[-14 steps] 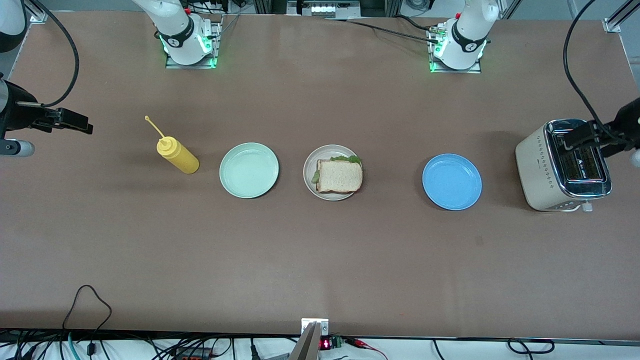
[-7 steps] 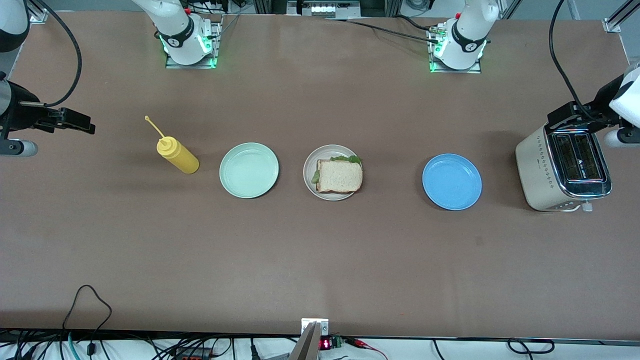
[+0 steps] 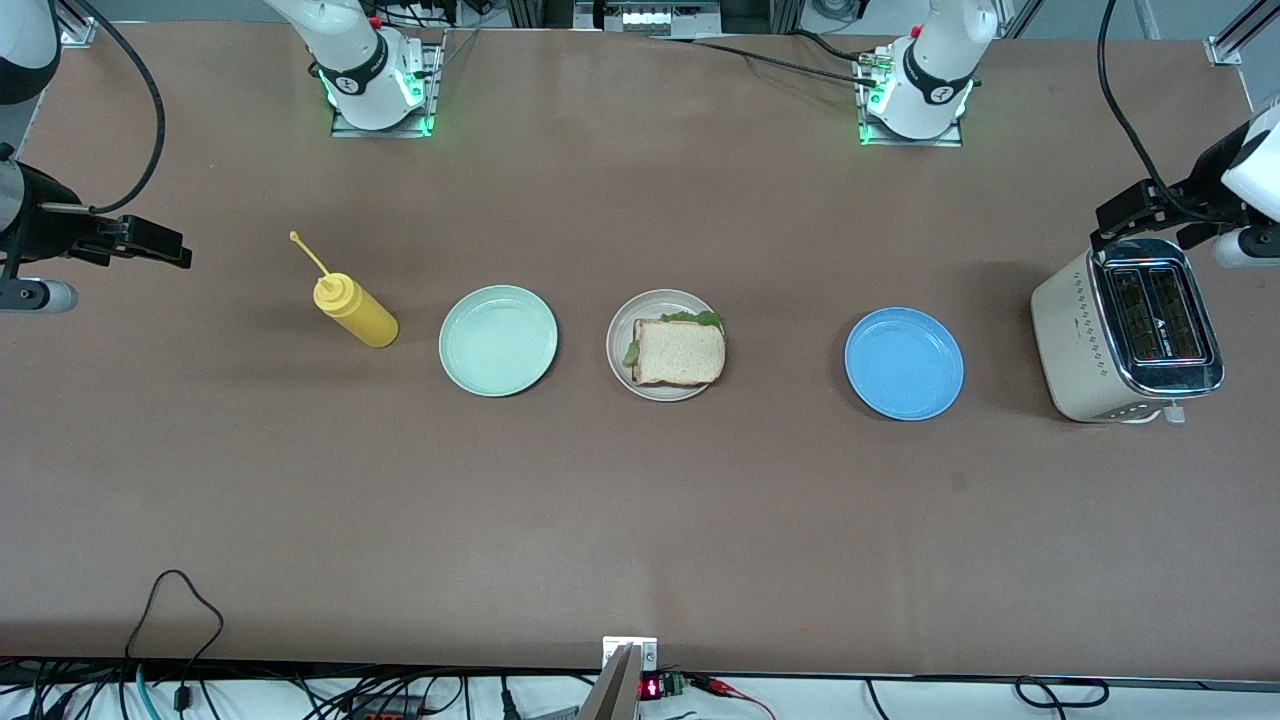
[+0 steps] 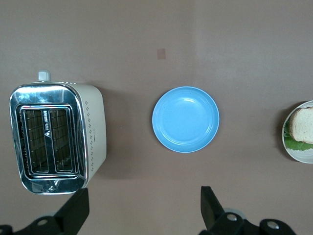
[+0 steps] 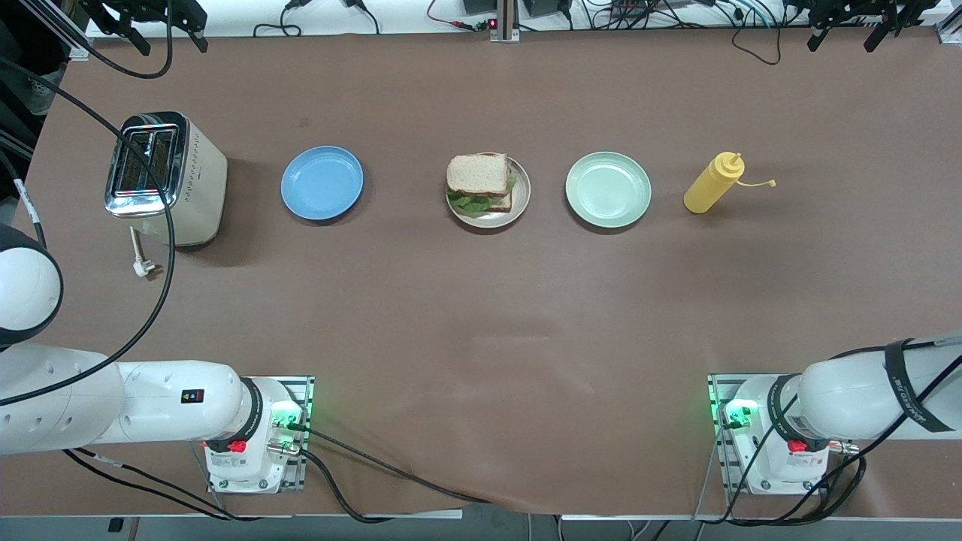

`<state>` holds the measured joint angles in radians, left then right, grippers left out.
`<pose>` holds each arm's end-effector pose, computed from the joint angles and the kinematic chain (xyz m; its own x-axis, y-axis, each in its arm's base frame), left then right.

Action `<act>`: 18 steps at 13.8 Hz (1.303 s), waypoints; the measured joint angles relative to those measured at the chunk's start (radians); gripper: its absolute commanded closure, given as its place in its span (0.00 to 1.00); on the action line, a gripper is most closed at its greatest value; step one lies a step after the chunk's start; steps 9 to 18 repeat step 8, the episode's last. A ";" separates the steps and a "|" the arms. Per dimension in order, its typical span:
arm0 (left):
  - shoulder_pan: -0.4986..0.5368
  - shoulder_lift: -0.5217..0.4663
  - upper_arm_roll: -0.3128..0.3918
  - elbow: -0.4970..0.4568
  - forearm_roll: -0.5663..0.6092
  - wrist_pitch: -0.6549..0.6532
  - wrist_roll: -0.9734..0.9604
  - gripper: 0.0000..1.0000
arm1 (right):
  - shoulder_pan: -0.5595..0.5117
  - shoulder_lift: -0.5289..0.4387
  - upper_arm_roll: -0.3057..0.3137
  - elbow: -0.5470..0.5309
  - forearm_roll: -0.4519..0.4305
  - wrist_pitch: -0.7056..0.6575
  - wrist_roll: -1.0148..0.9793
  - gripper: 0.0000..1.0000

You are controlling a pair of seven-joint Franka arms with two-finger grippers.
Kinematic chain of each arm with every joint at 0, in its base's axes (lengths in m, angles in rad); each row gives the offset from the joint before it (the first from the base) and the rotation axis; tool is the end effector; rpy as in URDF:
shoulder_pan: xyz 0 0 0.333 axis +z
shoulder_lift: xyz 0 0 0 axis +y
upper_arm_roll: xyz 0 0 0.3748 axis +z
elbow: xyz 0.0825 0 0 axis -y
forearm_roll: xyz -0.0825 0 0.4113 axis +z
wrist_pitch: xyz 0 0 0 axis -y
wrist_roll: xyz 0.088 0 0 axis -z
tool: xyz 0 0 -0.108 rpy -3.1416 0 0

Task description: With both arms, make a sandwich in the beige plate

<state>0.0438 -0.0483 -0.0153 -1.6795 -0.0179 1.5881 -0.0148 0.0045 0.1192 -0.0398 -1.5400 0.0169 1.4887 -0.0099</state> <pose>0.5629 0.0139 0.6572 0.9981 0.0436 -0.0433 0.0444 -0.9989 0.0165 0.6116 -0.0181 0.6199 0.9852 -0.0240 -0.1694 -0.0267 -0.9995 -0.0138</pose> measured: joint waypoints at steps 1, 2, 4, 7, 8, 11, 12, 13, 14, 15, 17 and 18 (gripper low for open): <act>0.000 0.000 0.000 0.000 0.000 -0.002 0.000 0.00 | 0.000 0.000 0.000 0.000 0.000 0.000 0.000 0.00; 0.000 0.000 0.000 0.000 0.000 -0.003 0.000 0.00 | 0.000 0.000 0.000 0.000 0.000 0.000 0.000 0.00; 0.000 -0.001 0.000 0.000 0.000 -0.008 0.000 0.00 | 0.000 0.000 0.000 0.000 0.000 0.000 0.000 0.00; 0.000 -0.003 0.000 0.000 0.000 -0.017 0.000 0.00 | 0.000 0.000 0.000 0.000 0.000 0.000 0.000 0.00; 0.000 -0.004 0.000 0.000 0.000 -0.019 0.000 0.00 | 0.001 0.000 0.001 0.000 0.000 0.000 0.000 0.00; 0.000 -0.004 0.000 0.000 0.000 -0.019 0.000 0.00 | 0.001 0.000 0.001 0.000 0.000 0.000 0.000 0.00; 0.000 -0.004 0.000 0.000 0.000 -0.019 0.000 0.00 | 0.001 0.000 0.001 0.000 0.000 0.000 0.000 0.00; 0.000 -0.004 0.000 0.000 0.000 -0.019 0.000 0.00 | 0.001 0.000 0.001 0.000 0.000 0.000 0.000 0.00; 0.000 -0.004 0.000 0.000 0.000 -0.019 0.000 0.00 | 0.001 0.000 0.001 0.000 0.000 0.000 0.000 0.00; 0.000 -0.004 0.000 0.000 0.000 -0.019 0.000 0.00 | 0.001 0.000 0.001 0.000 0.000 0.000 0.000 0.00; 0.000 -0.004 0.000 0.000 0.000 -0.019 0.000 0.00 | 0.001 0.000 0.001 0.000 0.000 0.000 0.000 0.00; 0.000 -0.004 0.000 0.000 0.000 -0.019 0.000 0.00 | 0.001 0.000 0.001 0.000 0.000 0.000 0.000 0.00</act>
